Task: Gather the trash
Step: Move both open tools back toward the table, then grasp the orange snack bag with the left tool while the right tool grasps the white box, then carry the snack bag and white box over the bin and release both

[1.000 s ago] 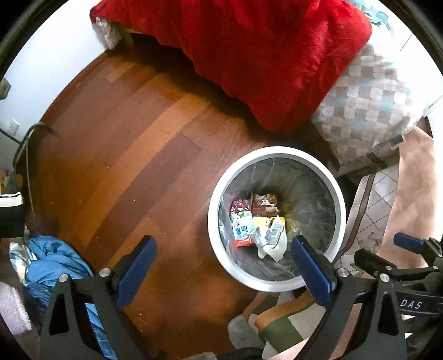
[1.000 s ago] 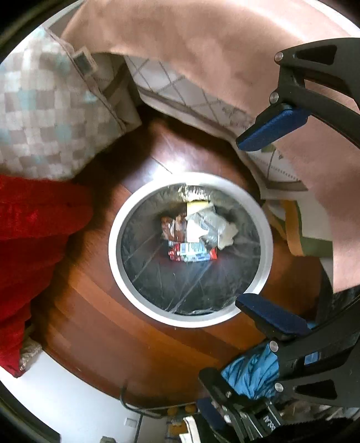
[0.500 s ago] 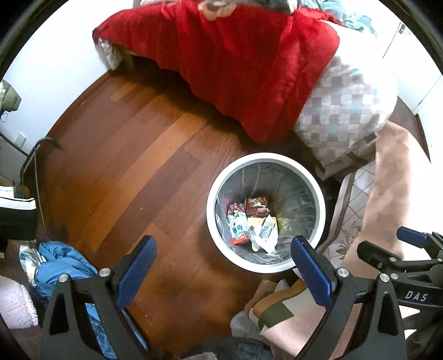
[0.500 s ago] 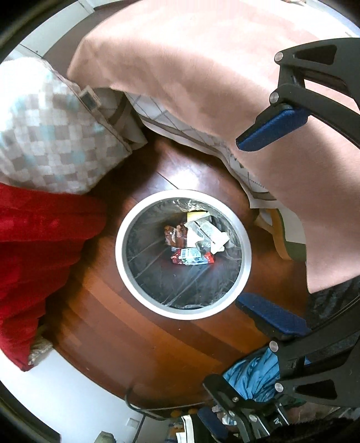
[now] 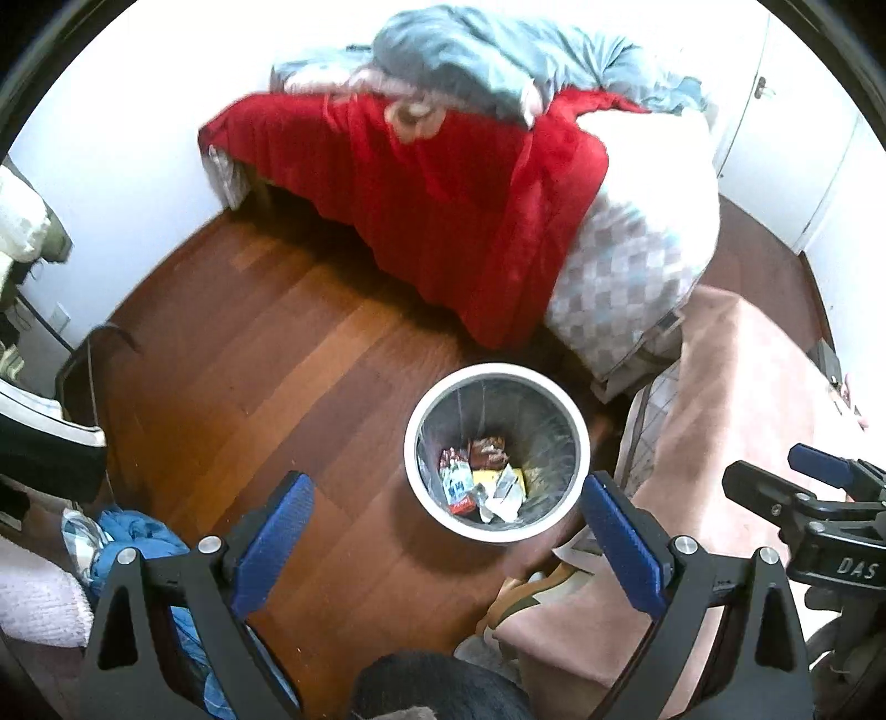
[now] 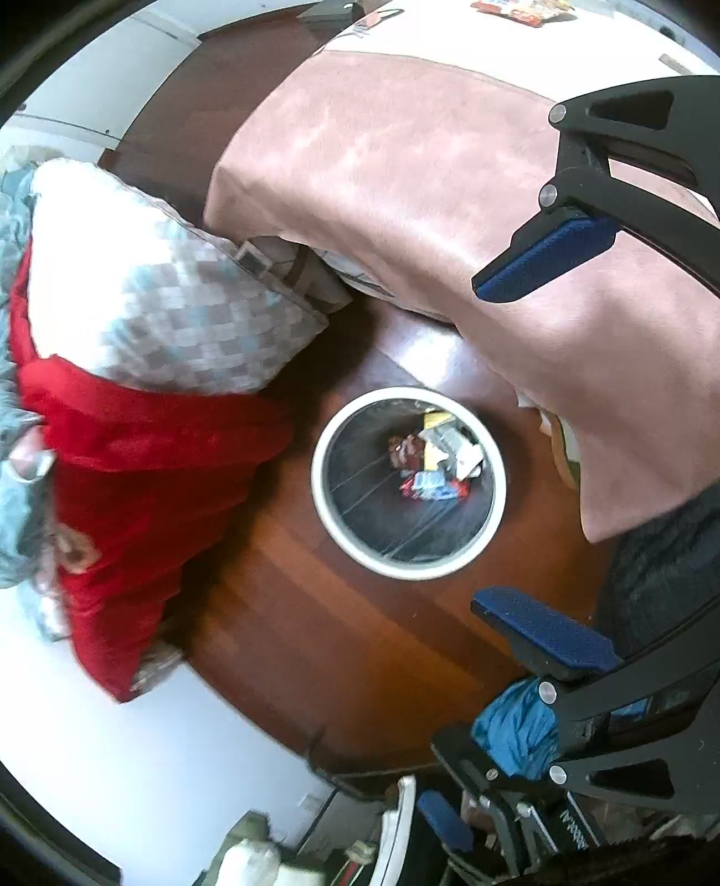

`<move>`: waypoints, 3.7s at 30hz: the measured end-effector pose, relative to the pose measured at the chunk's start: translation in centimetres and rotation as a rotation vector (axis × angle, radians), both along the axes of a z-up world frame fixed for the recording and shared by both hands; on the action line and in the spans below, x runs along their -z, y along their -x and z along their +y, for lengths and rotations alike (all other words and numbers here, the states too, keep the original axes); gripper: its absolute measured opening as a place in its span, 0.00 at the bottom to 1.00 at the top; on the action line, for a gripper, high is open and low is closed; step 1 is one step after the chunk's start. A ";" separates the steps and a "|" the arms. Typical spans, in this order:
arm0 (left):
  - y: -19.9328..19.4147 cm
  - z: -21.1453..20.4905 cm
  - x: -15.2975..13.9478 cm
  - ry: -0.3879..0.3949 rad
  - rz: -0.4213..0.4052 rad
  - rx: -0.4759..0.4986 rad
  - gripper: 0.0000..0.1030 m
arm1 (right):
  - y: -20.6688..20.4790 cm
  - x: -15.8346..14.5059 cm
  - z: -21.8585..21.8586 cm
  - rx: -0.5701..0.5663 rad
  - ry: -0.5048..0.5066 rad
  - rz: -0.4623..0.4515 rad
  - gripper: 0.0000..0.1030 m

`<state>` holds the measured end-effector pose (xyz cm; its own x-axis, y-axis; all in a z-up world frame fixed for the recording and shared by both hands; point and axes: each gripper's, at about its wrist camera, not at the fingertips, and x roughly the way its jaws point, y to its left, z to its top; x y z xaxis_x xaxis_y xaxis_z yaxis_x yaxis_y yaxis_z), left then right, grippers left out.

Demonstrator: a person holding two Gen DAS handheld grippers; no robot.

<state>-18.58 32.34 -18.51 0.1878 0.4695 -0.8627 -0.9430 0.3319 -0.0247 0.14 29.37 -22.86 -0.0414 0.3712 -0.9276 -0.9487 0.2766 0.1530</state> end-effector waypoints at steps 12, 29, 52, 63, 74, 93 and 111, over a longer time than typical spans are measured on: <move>-6.4 -7.0 -6.0 -0.170 -0.057 0.074 0.96 | -4.0 -7.6 -10.3 0.135 -0.262 0.083 1.00; -40.6 -18.5 5.4 0.128 0.029 0.508 0.96 | -35.7 -2.8 -32.3 0.634 0.028 -0.057 0.90; -59.1 -25.0 11.0 0.181 0.111 0.785 0.18 | -50.9 8.1 -39.2 0.711 0.148 0.061 0.49; -54.6 -22.9 8.7 0.091 0.079 0.716 0.07 | -50.6 6.8 -38.6 0.745 0.098 0.026 0.35; -45.7 -21.2 2.2 0.003 -0.009 0.657 0.05 | -44.0 2.0 -37.8 0.723 -0.037 0.040 0.35; -20.1 -11.7 -8.2 -0.145 -0.107 0.431 0.05 | -19.6 -7.9 -25.4 0.393 -0.242 0.127 0.35; -5.4 8.4 6.3 0.224 -0.034 0.164 0.05 | -3.2 1.0 1.1 0.092 -0.060 0.201 0.34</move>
